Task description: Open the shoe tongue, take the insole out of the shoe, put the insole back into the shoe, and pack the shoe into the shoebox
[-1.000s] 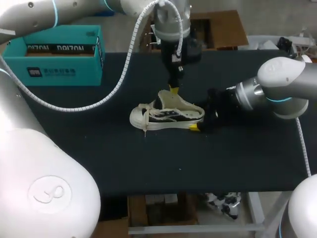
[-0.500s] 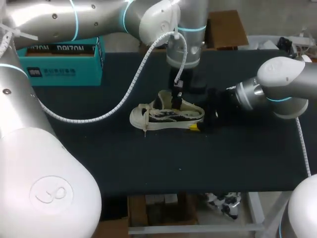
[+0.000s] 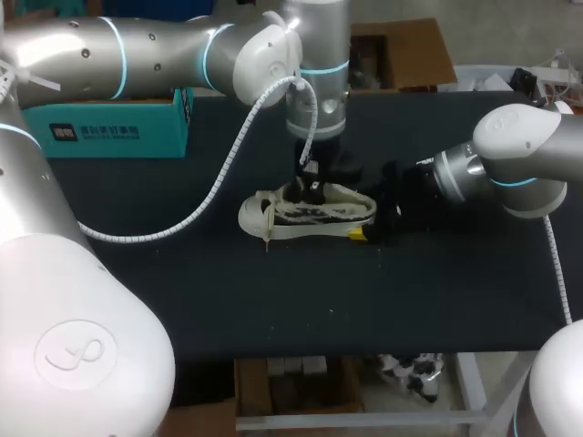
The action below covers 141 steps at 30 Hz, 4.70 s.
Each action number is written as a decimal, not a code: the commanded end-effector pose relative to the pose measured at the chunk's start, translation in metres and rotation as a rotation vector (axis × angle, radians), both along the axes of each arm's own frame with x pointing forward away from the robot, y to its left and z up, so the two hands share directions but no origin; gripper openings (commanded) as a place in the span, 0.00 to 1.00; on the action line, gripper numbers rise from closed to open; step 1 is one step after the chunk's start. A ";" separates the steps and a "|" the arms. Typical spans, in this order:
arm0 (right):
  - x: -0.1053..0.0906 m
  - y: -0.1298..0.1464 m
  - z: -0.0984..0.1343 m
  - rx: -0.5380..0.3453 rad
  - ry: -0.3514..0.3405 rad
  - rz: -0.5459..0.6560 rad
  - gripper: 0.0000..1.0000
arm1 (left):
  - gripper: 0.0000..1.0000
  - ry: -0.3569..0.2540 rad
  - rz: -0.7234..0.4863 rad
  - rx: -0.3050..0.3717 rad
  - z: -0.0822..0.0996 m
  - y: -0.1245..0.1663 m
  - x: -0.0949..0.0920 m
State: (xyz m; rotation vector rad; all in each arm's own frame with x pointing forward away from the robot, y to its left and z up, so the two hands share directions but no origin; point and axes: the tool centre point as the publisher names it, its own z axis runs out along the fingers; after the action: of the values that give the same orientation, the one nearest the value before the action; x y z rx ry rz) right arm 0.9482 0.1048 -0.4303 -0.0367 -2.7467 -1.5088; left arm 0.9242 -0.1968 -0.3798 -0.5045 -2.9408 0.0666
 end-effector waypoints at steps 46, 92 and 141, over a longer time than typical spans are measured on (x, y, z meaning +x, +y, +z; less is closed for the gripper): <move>0.001 0.001 -0.006 0.004 0.000 0.000 0.00 | 0.00 -0.326 0.241 0.071 -0.130 0.006 0.054; 0.001 0.001 -0.006 0.004 0.000 0.000 0.00 | 0.72 -0.110 0.089 -0.289 0.046 -0.028 0.003; 0.001 0.001 -0.006 0.004 0.000 0.000 0.00 | 0.42 -0.269 0.117 -0.383 0.036 -0.089 0.014</move>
State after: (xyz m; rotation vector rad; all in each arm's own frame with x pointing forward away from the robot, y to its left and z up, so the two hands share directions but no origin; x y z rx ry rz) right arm 0.9498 0.1046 -0.4306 -0.0372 -2.7462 -1.5100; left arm 0.9427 -0.2922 -0.3473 -0.4203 -3.2207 0.6191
